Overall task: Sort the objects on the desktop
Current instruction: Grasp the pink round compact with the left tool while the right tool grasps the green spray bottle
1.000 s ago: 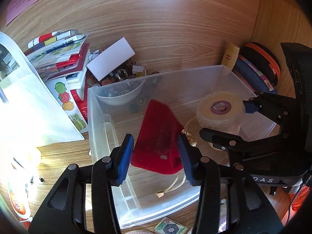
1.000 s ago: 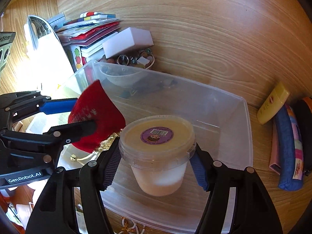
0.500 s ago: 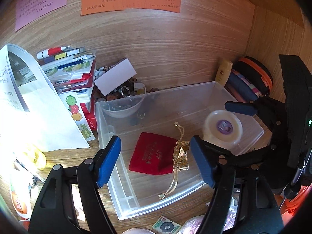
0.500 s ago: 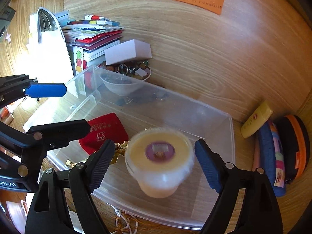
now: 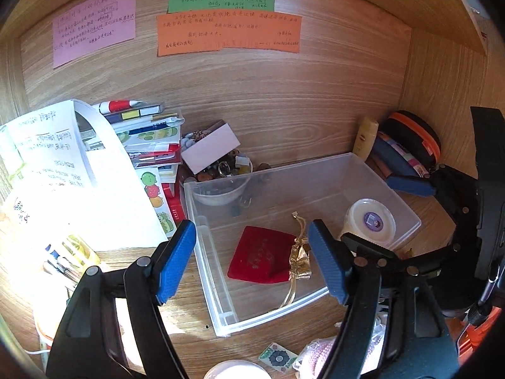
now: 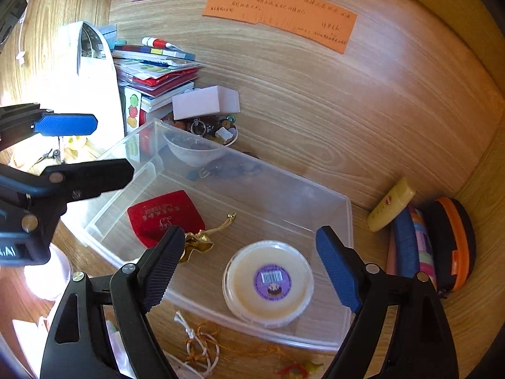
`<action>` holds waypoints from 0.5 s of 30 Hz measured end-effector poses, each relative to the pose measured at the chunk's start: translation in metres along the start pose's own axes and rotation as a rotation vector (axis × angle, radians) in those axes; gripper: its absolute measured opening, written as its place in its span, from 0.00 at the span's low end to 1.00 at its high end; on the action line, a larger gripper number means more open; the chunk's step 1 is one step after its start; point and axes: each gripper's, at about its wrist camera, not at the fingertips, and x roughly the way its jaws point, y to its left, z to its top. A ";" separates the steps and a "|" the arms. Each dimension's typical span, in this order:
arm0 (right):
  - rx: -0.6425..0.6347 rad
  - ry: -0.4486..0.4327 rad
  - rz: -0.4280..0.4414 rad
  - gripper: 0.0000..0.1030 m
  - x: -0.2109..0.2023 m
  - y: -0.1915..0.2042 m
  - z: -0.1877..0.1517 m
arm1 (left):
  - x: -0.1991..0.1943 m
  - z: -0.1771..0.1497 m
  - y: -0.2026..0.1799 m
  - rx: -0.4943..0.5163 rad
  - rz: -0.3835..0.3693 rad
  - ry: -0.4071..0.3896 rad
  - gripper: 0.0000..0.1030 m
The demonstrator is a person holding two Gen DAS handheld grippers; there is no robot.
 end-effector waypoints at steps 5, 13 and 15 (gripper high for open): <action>0.008 0.000 -0.041 0.81 -0.018 -0.002 -0.014 | -0.019 -0.012 0.000 0.011 0.008 -0.008 0.73; 0.079 -0.006 -0.037 0.81 -0.052 -0.012 -0.040 | -0.042 -0.039 0.000 0.006 0.015 0.016 0.74; 0.090 -0.005 -0.042 0.81 -0.059 -0.013 -0.047 | -0.046 -0.046 0.001 0.003 0.020 0.025 0.74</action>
